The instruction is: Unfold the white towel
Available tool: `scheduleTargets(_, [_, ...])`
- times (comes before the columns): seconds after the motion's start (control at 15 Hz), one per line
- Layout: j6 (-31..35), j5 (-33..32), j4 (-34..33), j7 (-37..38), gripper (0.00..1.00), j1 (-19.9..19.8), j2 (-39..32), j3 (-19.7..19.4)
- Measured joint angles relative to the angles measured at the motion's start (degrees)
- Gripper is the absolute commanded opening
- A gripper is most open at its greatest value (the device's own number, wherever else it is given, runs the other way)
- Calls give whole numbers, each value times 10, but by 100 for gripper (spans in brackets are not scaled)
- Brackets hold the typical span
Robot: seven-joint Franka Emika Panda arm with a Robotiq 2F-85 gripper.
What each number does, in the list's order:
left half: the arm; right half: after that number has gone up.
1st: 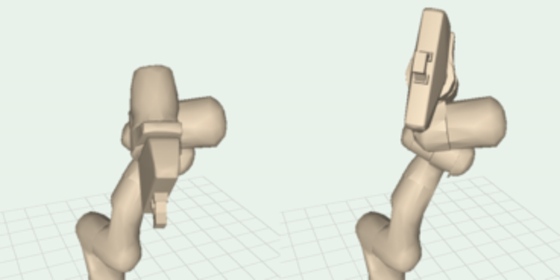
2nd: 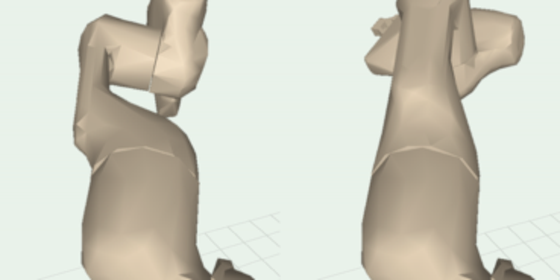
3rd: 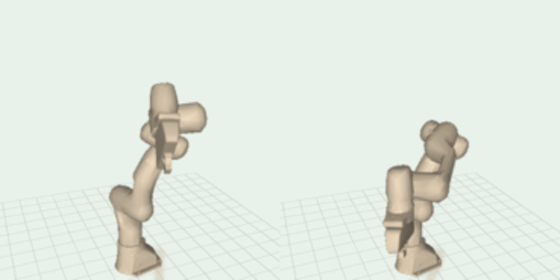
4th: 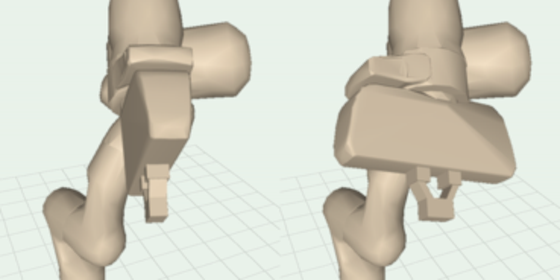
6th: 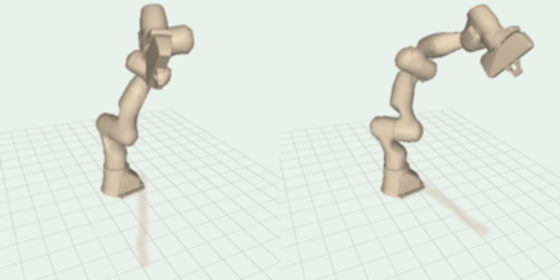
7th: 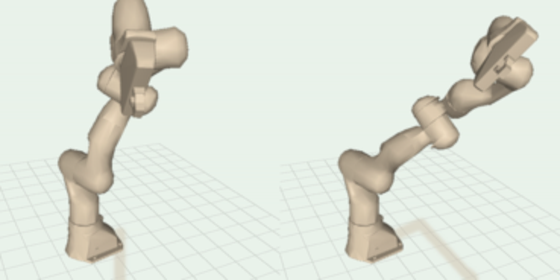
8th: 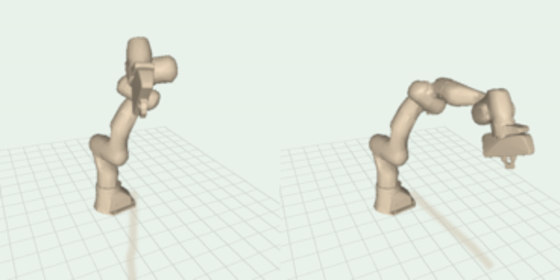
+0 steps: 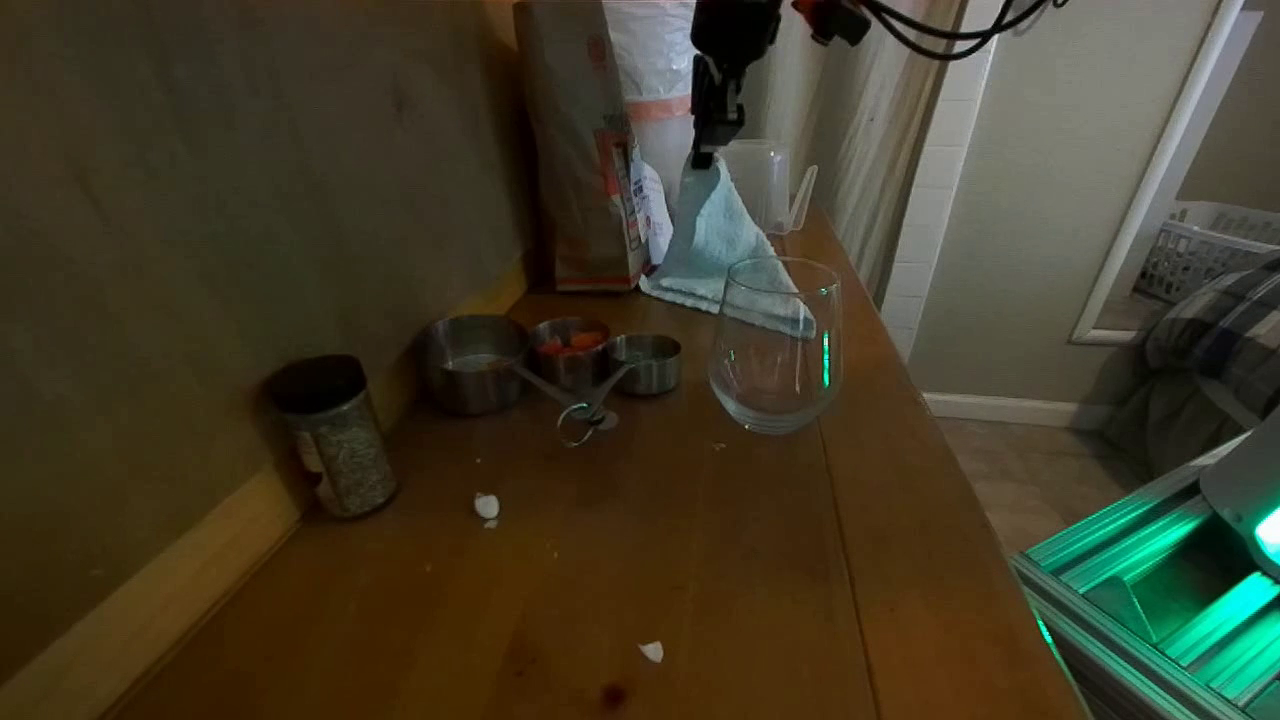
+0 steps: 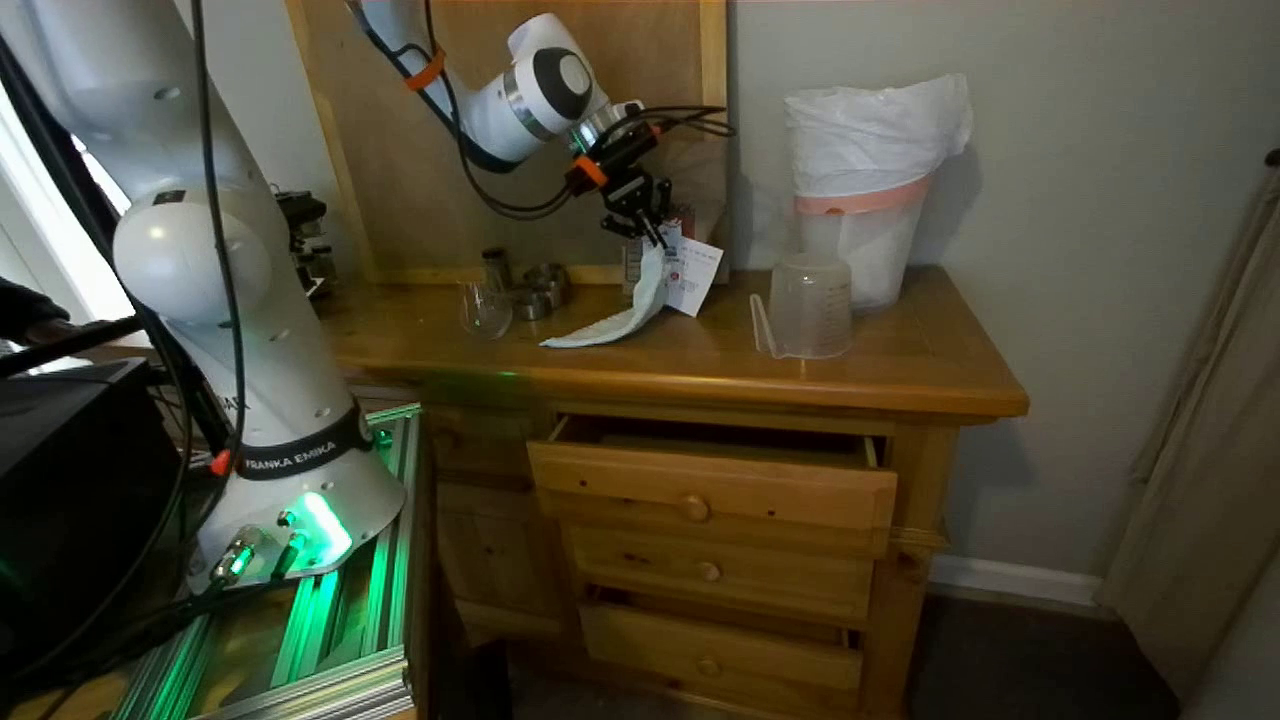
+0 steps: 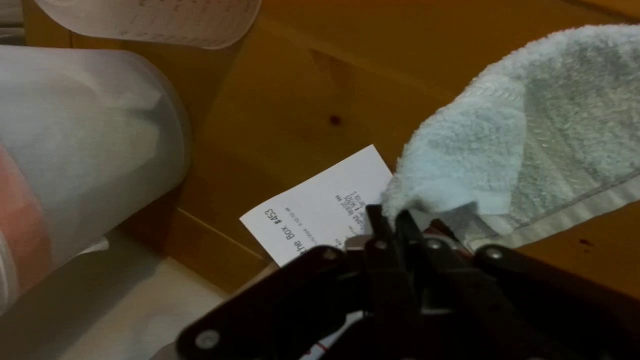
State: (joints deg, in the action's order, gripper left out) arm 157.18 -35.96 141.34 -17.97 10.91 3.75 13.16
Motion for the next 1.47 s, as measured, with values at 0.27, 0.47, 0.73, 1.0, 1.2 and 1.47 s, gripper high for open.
scheduleTargets(0.27, [-1, -92, -32, 97, 32, -6, -38, -2])
scheduleTargets(0.47, [-6, -128, -49, 148, 46, -7, -63, -6])
scheduleTargets(0.73, [-9, -142, -61, 189, 73, -7, -73, -17])
scheduleTargets(1.0, [-35, -145, -65, 209, 99, -7, -65, -21])
scheduleTargets(1.2, [-57, -80, -49, 174, 100, -4, -62, -18])
scheduleTargets(1.47, [-57, 86, -18, 66, 100, 1, -62, -4])
